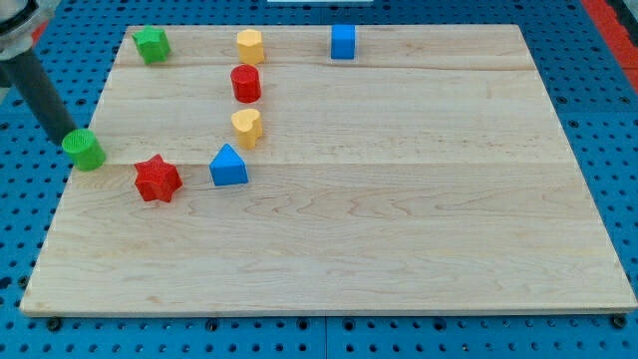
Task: Push the red star to the right
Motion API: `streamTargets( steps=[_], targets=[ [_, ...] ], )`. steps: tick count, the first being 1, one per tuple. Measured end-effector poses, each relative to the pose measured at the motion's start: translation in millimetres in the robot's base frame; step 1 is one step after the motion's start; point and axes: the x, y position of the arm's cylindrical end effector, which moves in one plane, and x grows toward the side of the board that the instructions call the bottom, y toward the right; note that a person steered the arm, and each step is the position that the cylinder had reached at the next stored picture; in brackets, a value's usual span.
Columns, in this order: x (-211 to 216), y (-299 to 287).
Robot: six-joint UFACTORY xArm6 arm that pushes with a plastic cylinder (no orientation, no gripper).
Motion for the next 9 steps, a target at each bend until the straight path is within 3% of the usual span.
streamTargets(
  steps=[1, 3, 5, 6, 7, 9],
  targets=[
    [16, 0],
    [49, 132],
    [121, 177],
    [127, 199],
    [128, 147],
    [82, 169]
  ],
)
